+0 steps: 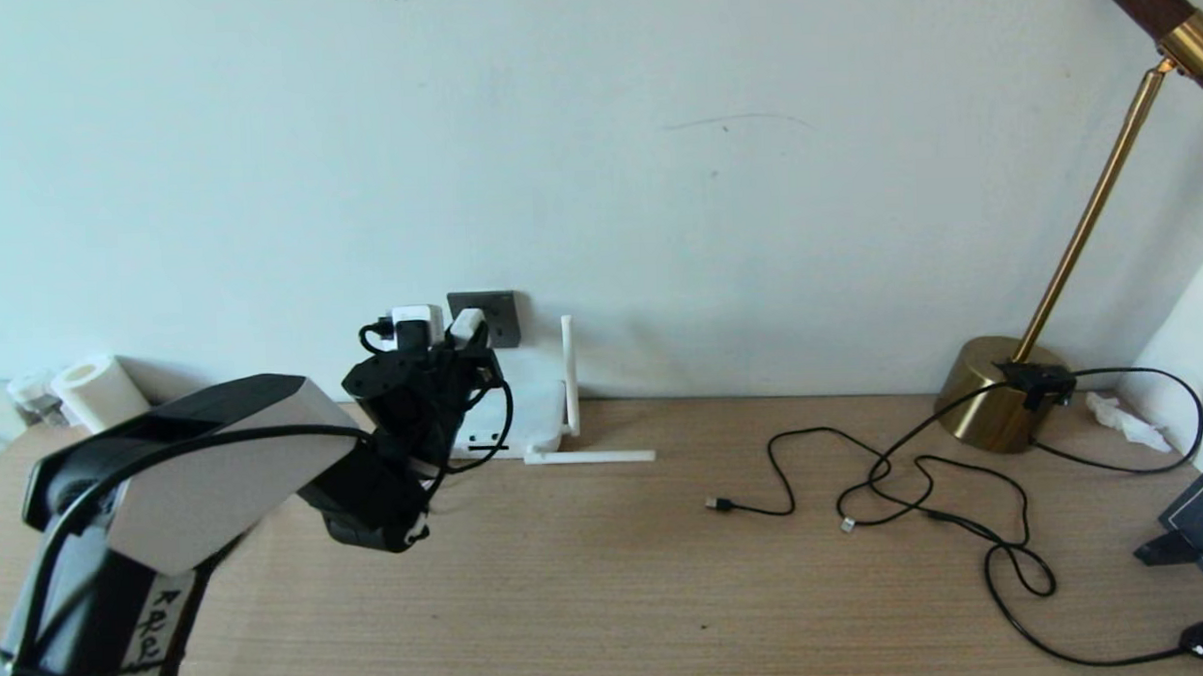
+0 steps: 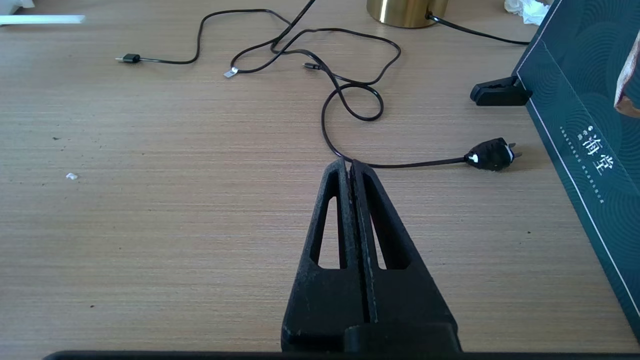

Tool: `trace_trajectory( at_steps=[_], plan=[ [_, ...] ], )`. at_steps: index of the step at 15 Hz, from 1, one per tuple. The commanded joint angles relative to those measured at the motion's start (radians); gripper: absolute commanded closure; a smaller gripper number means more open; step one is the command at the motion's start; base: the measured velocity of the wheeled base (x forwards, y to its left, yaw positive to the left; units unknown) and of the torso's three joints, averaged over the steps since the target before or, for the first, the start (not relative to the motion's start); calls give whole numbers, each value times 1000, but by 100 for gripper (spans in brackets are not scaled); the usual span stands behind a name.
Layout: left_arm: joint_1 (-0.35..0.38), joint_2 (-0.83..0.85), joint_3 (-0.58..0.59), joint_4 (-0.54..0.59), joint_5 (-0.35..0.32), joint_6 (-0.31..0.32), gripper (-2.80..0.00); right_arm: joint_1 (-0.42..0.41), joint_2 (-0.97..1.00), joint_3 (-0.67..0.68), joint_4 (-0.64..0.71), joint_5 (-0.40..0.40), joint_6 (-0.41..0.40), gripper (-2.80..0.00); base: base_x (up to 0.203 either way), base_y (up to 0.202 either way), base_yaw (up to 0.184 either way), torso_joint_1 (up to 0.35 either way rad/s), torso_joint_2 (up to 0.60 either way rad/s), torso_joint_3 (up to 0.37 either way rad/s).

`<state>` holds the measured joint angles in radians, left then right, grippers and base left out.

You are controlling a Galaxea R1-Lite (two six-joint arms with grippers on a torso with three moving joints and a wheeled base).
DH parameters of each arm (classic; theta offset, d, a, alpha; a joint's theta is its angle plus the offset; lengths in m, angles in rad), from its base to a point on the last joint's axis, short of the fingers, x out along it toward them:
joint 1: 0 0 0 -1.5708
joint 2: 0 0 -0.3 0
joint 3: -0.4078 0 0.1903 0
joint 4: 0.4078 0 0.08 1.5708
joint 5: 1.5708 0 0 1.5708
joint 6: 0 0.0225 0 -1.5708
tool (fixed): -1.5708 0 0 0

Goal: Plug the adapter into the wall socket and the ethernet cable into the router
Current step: Plug plug into socket

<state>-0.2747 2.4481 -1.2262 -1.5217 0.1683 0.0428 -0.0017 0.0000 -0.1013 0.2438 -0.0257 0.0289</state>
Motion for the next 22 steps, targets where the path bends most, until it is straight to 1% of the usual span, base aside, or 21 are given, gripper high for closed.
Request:
trace_trajectory(
  at_steps=[1,13,22],
  plan=[
    [3,14,-9,-8,0,0,0,0,0,0,2,1,0,0,0,0,0,0,0,0],
    [6,12,-16,-8,-1,2,0,0,0,0,2,0,0,0,0,0,0,0,0,0],
    [22,17,-22,-8,-6,2,0,0,0,0,2,1,0,0,0,0,0,0,0,0]
  ],
)
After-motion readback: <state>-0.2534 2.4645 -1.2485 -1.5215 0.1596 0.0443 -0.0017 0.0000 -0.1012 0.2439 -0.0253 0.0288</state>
